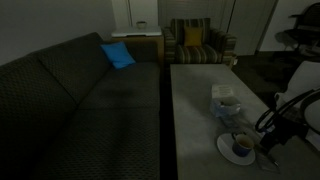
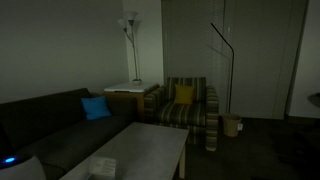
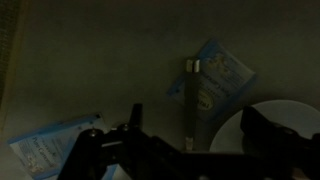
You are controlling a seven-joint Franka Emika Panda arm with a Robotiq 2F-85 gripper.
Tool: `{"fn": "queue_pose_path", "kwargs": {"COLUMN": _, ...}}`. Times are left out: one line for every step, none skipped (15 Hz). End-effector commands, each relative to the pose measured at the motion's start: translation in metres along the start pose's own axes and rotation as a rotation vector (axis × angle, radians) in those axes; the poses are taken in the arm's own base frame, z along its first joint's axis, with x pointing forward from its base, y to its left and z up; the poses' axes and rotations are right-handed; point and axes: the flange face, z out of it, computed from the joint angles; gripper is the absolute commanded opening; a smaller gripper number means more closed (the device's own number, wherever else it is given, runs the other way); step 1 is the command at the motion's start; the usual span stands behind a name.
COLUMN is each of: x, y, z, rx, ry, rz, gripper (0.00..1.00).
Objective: Take the blue cup and place it on the white plate then take the spoon and put it in the blue cup then remove the spoon from the blue cup and place it on the table
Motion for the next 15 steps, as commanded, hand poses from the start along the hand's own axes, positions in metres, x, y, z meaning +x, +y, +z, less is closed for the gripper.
{"fn": "queue_pose_path", "kwargs": {"x": 0.009, "y": 0.022, "z": 0.012, "rx": 0.037, "ry": 0.002, "rz": 0.031, "gripper": 1.00}}
{"fn": "queue_pose_path", "kwargs": {"x": 0.010, "y": 0.026, "z": 0.015, "rx": 0.046, "ry": -0.002, "rz": 0.039, "gripper": 1.00}}
{"fn": "queue_pose_path", "kwargs": {"x": 0.011, "y": 0.028, "z": 0.019, "rx": 0.053, "ry": -0.005, "rz": 0.042, "gripper": 1.00}}
{"fn": "queue_pose_path", "kwargs": {"x": 0.012, "y": 0.028, "z": 0.022, "rx": 0.060, "ry": -0.016, "rz": 0.040, "gripper": 1.00}}
{"fn": "queue_pose_path", "kwargs": {"x": 0.013, "y": 0.027, "z": 0.028, "rx": 0.066, "ry": -0.028, "rz": 0.037, "gripper": 1.00}}
{"fn": "queue_pose_path", "kwargs": {"x": 0.014, "y": 0.025, "z": 0.031, "rx": 0.073, "ry": -0.038, "rz": 0.031, "gripper": 1.00}}
{"fn": "queue_pose_path", "kwargs": {"x": 0.015, "y": 0.023, "z": 0.036, "rx": 0.076, "ry": -0.051, "rz": 0.027, "gripper": 1.00}}
{"fn": "queue_pose_path", "kwargs": {"x": 0.017, "y": 0.021, "z": 0.040, "rx": 0.078, "ry": -0.062, "rz": 0.023, "gripper": 1.00}}
{"fn": "queue_pose_path", "kwargs": {"x": 0.017, "y": 0.019, "z": 0.043, "rx": 0.080, "ry": -0.072, "rz": 0.021, "gripper": 1.00}}
{"fn": "queue_pose_path", "kwargs": {"x": 0.019, "y": 0.018, "z": 0.045, "rx": 0.080, "ry": -0.080, "rz": 0.023, "gripper": 1.00}}
{"fn": "queue_pose_path", "kwargs": {"x": 0.020, "y": 0.018, "z": 0.048, "rx": 0.074, "ry": -0.085, "rz": 0.026, "gripper": 1.00}}
{"fn": "queue_pose_path", "kwargs": {"x": 0.020, "y": 0.019, "z": 0.051, "rx": 0.059, "ry": -0.094, "rz": 0.028, "gripper": 1.00}}
{"fn": "queue_pose_path", "kwargs": {"x": 0.021, "y": 0.020, "z": 0.053, "rx": 0.045, "ry": -0.100, "rz": 0.030, "gripper": 1.00}}
{"fn": "queue_pose_path", "kwargs": {"x": 0.021, "y": 0.021, "z": 0.056, "rx": 0.032, "ry": -0.105, "rz": 0.032, "gripper": 1.00}}
{"fn": "queue_pose_path", "kwargs": {"x": 0.020, "y": 0.022, "z": 0.059, "rx": 0.025, "ry": -0.109, "rz": 0.034, "gripper": 1.00}}
